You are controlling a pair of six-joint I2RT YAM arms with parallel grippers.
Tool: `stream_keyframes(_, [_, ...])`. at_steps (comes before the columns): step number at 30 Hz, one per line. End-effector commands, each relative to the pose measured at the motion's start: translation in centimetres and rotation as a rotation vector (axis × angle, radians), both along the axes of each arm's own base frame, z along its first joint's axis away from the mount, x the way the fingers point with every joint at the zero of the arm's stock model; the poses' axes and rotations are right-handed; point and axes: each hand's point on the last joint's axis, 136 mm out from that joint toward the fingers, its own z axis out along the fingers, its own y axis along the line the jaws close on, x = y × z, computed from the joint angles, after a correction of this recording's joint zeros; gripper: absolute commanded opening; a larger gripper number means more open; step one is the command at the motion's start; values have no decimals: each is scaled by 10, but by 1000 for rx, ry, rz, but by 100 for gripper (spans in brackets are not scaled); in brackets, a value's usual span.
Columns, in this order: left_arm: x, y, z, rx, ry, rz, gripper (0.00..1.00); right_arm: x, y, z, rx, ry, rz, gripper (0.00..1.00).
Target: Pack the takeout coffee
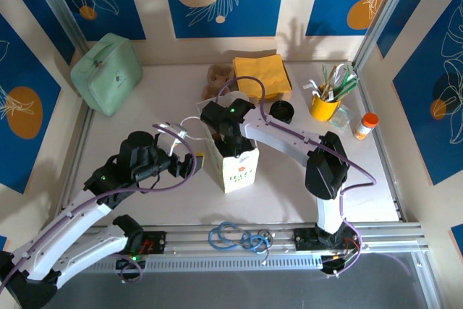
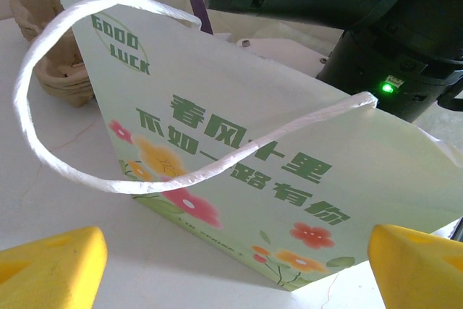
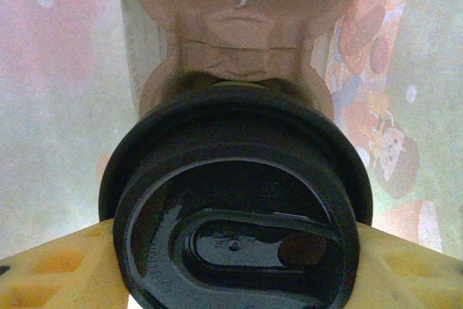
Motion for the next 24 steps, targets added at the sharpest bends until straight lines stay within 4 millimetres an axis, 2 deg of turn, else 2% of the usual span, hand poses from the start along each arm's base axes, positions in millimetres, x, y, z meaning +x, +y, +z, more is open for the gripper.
stream_keyframes(1, [-4,1,-3,8,6,-5,93,-5,-8,-8,-41,9,-12,61])
stream_keyframes(24, [-3,0,-2,7,4,-5,93,-6,-9,-19,-58,25,-16,61])
